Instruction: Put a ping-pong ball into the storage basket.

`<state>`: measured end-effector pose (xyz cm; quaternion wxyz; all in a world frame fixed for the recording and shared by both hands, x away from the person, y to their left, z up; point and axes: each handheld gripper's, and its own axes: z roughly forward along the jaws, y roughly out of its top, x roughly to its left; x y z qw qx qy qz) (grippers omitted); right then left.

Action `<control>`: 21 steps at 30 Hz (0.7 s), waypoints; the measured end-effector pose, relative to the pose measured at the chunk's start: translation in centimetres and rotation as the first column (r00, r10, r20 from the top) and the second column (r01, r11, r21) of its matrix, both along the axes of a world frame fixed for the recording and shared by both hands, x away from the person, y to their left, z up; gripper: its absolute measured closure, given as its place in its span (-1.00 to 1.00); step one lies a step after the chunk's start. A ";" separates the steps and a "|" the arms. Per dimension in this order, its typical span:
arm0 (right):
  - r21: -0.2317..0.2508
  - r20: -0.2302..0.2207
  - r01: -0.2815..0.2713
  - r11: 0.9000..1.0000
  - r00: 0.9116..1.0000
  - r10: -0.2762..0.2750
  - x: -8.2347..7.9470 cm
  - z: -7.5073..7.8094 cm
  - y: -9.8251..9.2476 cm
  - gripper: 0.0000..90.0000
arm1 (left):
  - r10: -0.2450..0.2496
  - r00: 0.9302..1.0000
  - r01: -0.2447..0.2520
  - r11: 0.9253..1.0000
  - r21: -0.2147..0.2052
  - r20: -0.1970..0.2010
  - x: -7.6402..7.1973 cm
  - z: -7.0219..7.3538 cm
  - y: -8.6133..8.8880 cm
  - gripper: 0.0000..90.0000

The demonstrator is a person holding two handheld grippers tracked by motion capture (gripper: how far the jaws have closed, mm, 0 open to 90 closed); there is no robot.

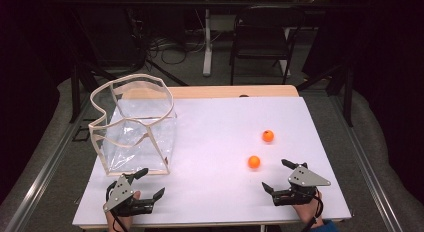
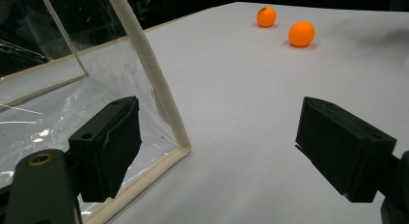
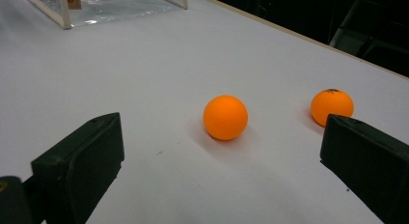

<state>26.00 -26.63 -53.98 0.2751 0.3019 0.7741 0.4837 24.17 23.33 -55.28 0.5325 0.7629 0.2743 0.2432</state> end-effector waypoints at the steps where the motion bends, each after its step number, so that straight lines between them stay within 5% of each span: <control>1: 0.000 0.000 0.000 1.000 1.000 0.000 0.0 0.0 0.0 -0.97 | 0.000 1.000 0.000 1.000 0.000 0.000 0.0 0.0 0.0 -0.65; 21: -0.042 -0.069 -0.016 0.999 0.998 0.013 1.2 0.1 0.7 -0.97 | -0.005 1.000 0.005 1.000 0.002 0.003 0.0 0.0 -0.1 -0.65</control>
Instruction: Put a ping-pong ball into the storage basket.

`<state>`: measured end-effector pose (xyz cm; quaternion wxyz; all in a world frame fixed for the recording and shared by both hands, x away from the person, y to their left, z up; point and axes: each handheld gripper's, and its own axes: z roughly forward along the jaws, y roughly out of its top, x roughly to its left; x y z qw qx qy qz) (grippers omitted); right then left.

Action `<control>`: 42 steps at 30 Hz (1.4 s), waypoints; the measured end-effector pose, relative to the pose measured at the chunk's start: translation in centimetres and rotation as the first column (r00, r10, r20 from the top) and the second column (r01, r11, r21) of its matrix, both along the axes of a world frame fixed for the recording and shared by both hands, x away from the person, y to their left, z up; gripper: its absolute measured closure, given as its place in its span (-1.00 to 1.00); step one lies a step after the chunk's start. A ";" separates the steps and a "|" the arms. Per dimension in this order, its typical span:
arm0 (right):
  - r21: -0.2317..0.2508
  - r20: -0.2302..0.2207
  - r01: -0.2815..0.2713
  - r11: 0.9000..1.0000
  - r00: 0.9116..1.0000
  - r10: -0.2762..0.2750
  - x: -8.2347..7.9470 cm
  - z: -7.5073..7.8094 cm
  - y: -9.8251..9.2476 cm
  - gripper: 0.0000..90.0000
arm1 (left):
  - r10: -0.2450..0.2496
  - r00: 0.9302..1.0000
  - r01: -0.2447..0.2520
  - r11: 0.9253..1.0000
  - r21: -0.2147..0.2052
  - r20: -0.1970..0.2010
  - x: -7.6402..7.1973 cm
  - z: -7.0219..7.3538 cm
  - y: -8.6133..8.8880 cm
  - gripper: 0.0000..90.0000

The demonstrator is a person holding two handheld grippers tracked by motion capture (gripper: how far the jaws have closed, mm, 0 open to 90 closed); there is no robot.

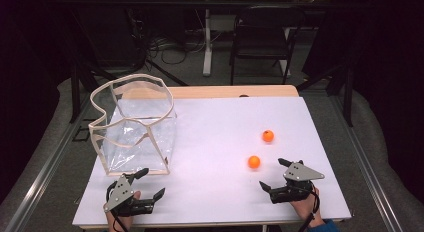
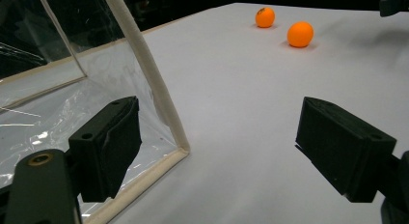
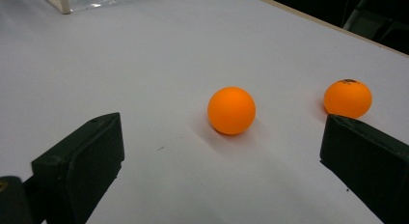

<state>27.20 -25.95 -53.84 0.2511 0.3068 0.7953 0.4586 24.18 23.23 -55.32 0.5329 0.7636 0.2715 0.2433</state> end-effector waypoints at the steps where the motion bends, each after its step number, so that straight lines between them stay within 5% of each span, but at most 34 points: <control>1: -0.003 -0.002 -0.002 1.000 1.000 0.002 0.1 0.0 0.1 -0.97 | 0.001 1.000 -0.001 1.000 -0.002 0.000 0.0 0.0 0.0 -0.65; 26: -0.089 -0.119 -0.044 0.995 0.992 0.033 2.1 0.9 1.7 -0.98 | -0.006 1.000 0.006 1.000 0.003 0.004 -0.1 0.1 0.0 -0.65; 42: -0.114 -0.146 -0.061 0.992 0.988 0.044 3.4 1.6 2.9 -0.98 | -0.012 1.000 0.012 1.000 0.006 0.001 -0.1 0.1 0.0 -0.65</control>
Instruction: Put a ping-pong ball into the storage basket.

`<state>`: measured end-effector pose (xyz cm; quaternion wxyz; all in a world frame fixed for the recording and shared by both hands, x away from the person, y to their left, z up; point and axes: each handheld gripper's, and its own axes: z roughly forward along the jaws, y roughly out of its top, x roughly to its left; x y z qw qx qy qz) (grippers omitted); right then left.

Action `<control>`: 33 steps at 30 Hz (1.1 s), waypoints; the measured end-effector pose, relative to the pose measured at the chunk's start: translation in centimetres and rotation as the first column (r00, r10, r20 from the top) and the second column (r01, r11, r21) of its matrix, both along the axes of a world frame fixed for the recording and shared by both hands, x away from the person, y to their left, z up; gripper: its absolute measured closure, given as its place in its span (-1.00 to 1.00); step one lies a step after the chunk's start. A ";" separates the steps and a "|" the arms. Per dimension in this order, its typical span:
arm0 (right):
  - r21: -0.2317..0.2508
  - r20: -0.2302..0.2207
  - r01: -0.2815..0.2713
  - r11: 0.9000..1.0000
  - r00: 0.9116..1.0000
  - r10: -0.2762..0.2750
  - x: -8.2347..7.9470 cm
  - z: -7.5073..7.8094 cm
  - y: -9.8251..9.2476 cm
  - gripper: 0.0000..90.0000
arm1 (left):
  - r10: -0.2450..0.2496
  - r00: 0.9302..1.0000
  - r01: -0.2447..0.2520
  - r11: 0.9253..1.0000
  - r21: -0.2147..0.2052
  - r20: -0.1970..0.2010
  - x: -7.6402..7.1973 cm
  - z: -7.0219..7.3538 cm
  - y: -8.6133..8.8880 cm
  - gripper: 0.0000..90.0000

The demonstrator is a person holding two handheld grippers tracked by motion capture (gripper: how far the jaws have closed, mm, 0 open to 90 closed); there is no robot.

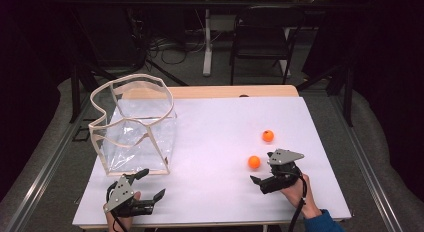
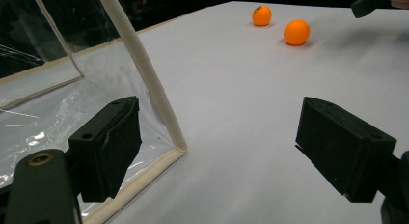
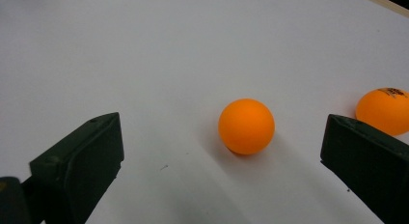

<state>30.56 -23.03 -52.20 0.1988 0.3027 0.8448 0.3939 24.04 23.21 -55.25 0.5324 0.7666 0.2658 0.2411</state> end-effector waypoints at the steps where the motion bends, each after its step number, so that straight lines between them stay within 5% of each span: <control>1: -0.002 0.000 -0.002 1.000 1.000 0.002 0.1 0.0 0.1 -0.98 | -0.001 1.000 0.001 1.000 -0.001 0.000 0.0 0.0 0.0 -0.65; 23: -0.038 -0.042 -0.017 0.999 0.999 0.015 2.8 0.2 2.1 -0.98 | 0.004 1.000 -0.004 1.000 -0.001 -0.001 0.0 0.0 0.0 -0.65; 33: -0.054 -0.109 -0.005 0.999 0.994 -0.001 4.3 -0.5 1.8 -1.00 | 0.004 1.000 -0.004 1.000 0.003 -0.001 0.1 0.0 0.0 -0.65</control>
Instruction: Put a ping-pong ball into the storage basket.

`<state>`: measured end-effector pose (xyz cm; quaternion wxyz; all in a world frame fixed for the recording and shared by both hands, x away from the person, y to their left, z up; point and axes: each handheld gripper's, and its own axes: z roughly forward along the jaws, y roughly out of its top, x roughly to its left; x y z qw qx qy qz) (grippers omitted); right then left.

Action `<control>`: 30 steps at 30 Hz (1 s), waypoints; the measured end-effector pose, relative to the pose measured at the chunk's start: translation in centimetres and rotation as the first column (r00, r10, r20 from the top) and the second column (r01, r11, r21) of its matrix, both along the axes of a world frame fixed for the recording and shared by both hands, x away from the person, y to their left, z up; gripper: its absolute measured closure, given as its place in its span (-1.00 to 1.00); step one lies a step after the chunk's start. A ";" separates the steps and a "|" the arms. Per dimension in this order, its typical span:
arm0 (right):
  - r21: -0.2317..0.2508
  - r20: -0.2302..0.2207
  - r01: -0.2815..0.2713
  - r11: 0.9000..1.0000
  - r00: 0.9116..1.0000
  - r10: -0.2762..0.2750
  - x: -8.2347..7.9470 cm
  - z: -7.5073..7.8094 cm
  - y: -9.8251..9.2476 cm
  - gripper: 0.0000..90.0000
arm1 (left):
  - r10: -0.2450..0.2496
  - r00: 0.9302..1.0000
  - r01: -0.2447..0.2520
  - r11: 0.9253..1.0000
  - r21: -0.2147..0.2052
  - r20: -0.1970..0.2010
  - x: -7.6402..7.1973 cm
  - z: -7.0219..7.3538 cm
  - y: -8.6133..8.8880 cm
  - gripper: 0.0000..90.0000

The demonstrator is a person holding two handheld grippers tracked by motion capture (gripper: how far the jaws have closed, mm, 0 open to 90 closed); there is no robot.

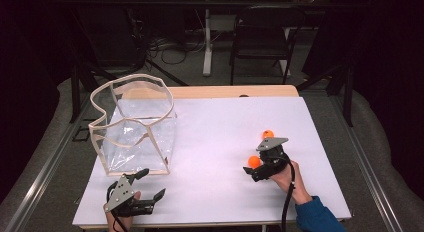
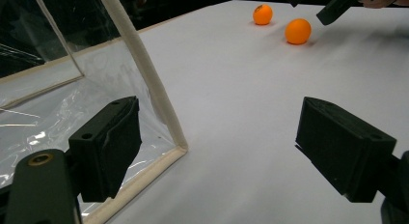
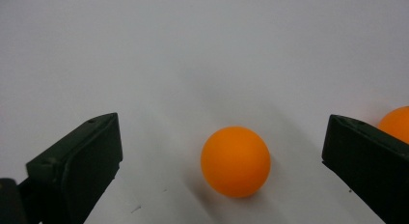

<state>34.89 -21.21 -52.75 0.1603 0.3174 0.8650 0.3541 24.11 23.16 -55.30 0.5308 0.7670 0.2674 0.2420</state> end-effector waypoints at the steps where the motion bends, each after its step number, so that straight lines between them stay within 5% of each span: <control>1: 0.002 -0.010 0.001 1.000 1.000 -0.001 0.1 -0.1 0.0 -1.00 | 0.000 1.000 0.000 1.000 -0.002 -0.001 0.0 0.0 0.0 -0.65; 12: -0.023 -0.045 0.006 1.000 0.999 -0.007 0.7 -1.0 0.0 -0.94 | 0.001 1.000 -0.001 1.000 0.000 -0.002 0.0 0.0 0.1 -0.65; 30: -0.102 -0.084 0.046 0.994 0.995 -0.055 0.8 -1.8 0.0 -0.17 | 0.000 1.000 0.000 1.000 -0.004 0.002 0.0 0.0 0.1 -0.65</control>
